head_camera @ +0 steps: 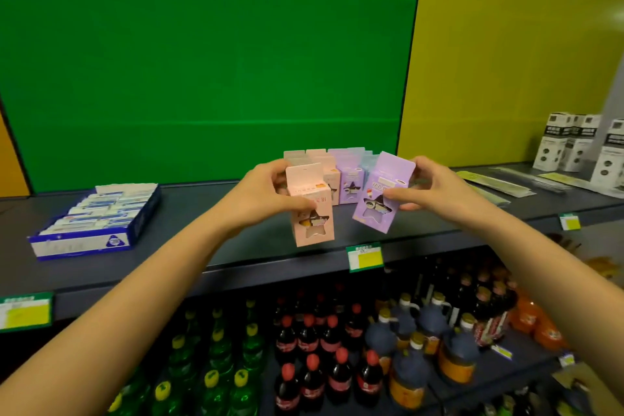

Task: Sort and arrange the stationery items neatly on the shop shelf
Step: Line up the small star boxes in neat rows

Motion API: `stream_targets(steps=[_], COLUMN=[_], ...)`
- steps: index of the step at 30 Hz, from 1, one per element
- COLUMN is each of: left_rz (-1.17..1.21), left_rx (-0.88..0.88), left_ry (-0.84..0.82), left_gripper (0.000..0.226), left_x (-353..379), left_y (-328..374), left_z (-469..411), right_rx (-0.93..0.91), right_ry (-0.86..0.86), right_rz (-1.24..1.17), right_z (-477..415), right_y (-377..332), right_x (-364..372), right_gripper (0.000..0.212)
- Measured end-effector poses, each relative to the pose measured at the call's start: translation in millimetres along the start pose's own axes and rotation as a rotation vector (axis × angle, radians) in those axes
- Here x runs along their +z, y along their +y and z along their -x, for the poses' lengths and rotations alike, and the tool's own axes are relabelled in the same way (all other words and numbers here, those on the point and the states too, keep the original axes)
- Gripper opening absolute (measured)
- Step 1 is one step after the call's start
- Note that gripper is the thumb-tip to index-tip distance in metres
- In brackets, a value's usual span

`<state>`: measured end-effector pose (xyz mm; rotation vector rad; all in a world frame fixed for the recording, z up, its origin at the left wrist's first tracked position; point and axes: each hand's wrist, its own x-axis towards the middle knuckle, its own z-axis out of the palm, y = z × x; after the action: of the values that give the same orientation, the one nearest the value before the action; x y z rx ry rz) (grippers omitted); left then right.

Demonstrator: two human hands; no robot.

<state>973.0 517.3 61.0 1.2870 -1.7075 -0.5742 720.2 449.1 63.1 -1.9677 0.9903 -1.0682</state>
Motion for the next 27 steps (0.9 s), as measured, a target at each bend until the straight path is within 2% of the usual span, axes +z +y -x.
stream_targets(steps=[3,10,20,27], left_rz=[-0.126,-0.311,-0.544,-0.679], left_rx=[-0.013,0.036,0.079,0.106], left_ry=[0.021,0.072,0.079,0.1], left_gripper=[0.031,0.036,0.041,0.046], left_x=[18.3,42.2,48.1,51.0], left_y=[6.3,5.6,-14.5,-33.5], left_z=[-15.0,-57.3,-113.2,-127.6], right_rx=[-0.019,-0.115,-0.151,-0.285], right_ry=[0.009,-0.019,-0.194,-0.316], right_rz=[0.05,0.232,0.323,0.462], right_z=[-3.1,-30.1,-97.4,-124.3], right_y=[9.6,32.3,46.6,60.3], right_x=[-18.3,-39.7,-50.5,-34.7], right_gripper=[0.028,0.048,0.034,0.042])
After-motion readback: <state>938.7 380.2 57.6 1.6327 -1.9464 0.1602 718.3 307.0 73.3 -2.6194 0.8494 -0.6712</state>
